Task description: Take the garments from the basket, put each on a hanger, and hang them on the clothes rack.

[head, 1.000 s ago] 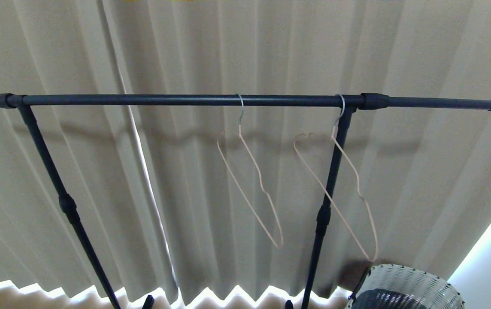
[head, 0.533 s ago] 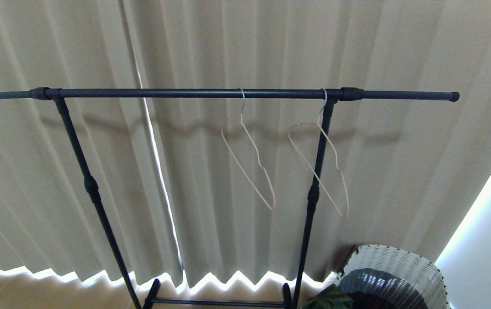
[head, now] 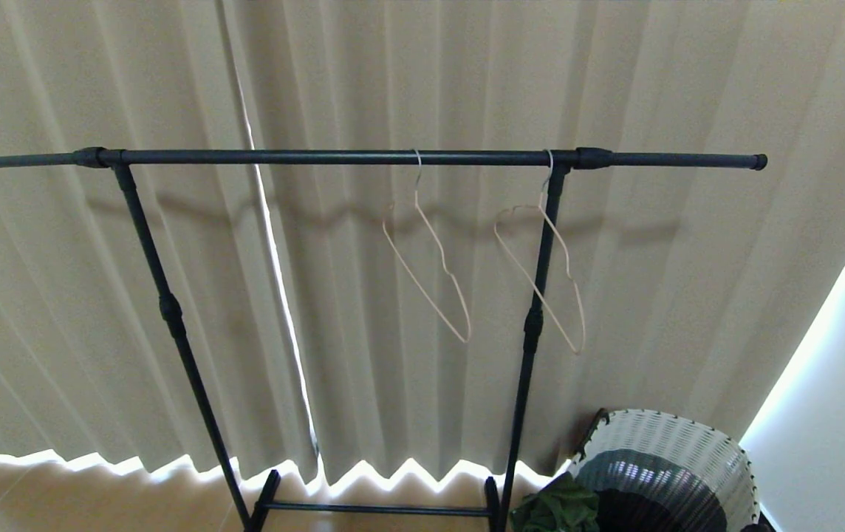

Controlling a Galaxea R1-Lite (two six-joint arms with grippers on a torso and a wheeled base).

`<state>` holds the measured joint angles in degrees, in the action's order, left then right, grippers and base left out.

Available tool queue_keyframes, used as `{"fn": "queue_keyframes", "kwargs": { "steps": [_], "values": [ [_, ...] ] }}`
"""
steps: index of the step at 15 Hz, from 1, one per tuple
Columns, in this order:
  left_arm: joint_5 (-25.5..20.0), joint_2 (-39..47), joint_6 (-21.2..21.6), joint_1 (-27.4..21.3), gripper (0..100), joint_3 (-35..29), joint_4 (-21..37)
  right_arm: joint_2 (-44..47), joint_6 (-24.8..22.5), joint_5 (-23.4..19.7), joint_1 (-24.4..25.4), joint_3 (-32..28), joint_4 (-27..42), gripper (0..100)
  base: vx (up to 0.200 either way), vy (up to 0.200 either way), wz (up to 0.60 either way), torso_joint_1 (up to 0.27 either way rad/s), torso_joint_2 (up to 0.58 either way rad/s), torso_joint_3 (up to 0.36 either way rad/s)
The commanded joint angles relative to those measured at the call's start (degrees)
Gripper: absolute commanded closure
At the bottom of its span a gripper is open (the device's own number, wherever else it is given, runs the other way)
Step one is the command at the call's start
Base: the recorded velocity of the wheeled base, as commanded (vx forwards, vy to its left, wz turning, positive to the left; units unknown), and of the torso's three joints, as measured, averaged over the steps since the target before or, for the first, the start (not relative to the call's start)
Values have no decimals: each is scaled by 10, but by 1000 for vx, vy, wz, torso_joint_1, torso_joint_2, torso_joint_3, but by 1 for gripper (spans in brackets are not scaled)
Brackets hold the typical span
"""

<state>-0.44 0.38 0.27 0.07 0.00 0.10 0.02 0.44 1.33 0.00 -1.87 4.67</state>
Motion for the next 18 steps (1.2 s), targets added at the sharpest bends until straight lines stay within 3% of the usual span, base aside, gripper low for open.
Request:
{"fn": "queue_keyframes", "kwargs": {
  "steps": [1, 6, 18],
  "values": [
    [0, 1, 0, 0, 0, 0, 0, 0, 0, 0, 0, 0, 0, 0, 0, 0, 0, 0, 0, 0],
    [0, 1, -1, 0, 0, 0, 0, 0, 0, 0, 0, 0, 0, 0, 0, 0, 0, -83, 207, 112],
    [0, 1, -1, 0, 0, 0, 0, 0, -1, -1, 0, 0, 0, 0, 0, 0, 0, -182, 472, 286]
  ]
}}
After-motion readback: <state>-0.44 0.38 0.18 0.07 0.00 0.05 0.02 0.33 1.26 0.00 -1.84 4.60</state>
